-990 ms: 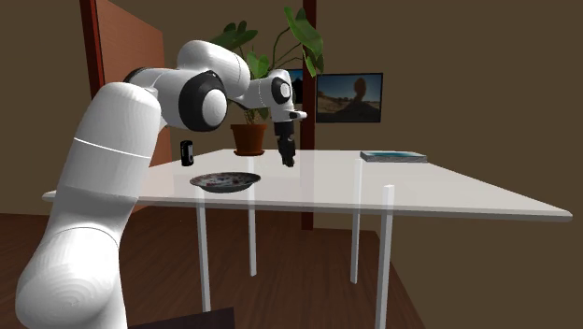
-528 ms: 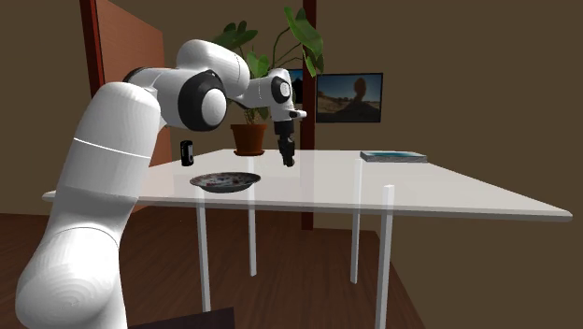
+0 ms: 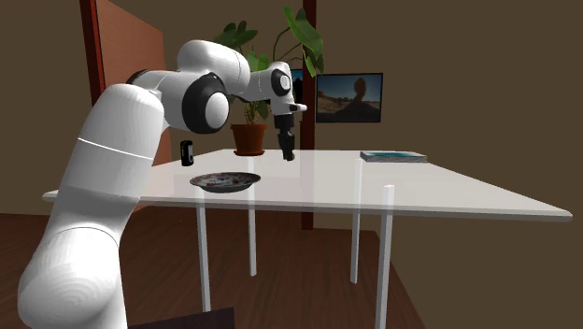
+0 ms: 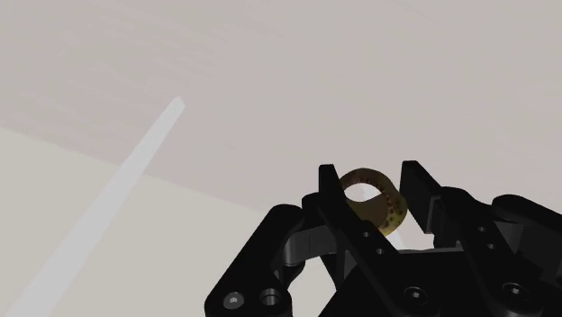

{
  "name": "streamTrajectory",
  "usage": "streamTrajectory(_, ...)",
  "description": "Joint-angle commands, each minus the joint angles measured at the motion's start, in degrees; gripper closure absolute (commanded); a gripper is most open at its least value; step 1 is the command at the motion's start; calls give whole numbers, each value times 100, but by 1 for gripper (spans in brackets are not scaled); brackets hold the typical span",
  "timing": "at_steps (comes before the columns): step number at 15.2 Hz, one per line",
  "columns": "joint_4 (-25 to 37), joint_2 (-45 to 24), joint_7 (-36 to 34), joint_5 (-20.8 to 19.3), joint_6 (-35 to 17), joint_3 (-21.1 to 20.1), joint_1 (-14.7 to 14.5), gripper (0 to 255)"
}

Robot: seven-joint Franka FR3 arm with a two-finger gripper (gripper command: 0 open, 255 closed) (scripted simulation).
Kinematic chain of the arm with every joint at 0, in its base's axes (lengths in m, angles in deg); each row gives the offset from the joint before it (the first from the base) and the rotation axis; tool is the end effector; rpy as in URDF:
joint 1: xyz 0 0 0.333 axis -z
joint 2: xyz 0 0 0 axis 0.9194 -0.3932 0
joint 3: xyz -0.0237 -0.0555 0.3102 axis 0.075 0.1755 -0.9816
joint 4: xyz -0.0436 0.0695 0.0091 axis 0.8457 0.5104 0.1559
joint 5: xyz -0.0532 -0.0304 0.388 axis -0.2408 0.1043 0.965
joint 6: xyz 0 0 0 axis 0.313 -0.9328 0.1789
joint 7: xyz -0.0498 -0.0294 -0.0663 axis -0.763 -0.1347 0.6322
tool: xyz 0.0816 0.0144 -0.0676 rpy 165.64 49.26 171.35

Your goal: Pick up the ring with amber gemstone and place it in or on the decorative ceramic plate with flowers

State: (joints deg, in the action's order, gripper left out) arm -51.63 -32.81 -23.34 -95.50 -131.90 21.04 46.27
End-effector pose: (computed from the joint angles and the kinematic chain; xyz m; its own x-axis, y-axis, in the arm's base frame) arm 0.4663 0.4688 0.5900 0.9928 0.0592 0.1043 0.0605 -0.9981 -0.0087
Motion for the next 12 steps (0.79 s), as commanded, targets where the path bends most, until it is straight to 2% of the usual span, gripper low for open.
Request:
streamTrajectory(1, 253, -59, 8, -32, 200, 1, -60, 255)
streamTrajectory(7, 1162, -339, 41, -190, 838, 24, -316, 255)
streamTrajectory(12, 2242, -741, 98, -419, 1508, 88, -686, 255)
